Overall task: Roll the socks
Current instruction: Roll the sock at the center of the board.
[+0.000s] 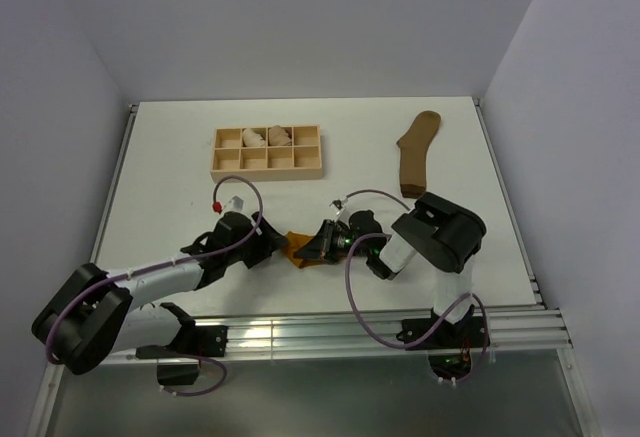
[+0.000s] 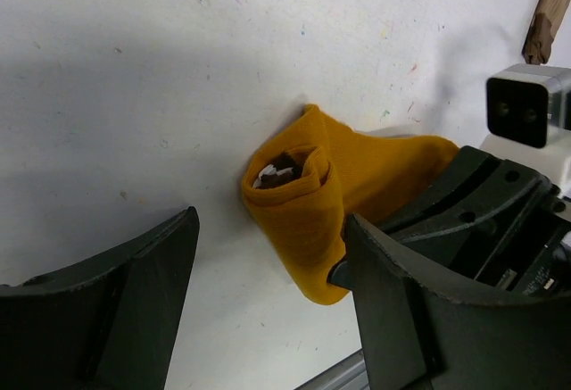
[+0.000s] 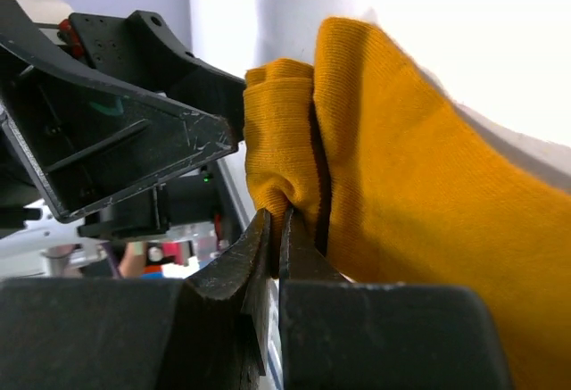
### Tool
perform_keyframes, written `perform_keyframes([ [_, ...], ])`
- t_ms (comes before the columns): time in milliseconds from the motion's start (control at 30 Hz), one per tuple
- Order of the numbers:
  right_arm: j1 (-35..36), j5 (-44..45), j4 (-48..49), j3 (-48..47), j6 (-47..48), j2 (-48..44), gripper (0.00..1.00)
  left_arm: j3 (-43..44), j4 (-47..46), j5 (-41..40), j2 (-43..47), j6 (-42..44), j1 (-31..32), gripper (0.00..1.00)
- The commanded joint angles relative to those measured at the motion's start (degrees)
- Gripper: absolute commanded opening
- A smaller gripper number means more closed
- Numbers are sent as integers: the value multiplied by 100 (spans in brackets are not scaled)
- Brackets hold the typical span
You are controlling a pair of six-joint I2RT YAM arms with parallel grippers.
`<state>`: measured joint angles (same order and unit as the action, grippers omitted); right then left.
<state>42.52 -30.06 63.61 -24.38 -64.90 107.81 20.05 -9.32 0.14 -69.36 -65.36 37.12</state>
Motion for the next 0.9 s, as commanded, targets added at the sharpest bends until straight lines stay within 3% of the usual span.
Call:
perform_keyframes([
  [0,-165,-254,923,135,-653,354,0,166,-289,12,-130,103,49,72],
  [167,-209,-307,1162,179,-822,601,0,280,-298,3,-288,147,102,71],
  [367,-192,-35,-111,118,-172,153,0,262,-324,12,-332,120,155,68],
  [667,-148,-17,-534,-5,-40,100,1,376,-421,12,-718,147,269,66],
  [867,-121,97,-877,-40,180,-67,2,473,-378,12,-912,199,304,59],
])
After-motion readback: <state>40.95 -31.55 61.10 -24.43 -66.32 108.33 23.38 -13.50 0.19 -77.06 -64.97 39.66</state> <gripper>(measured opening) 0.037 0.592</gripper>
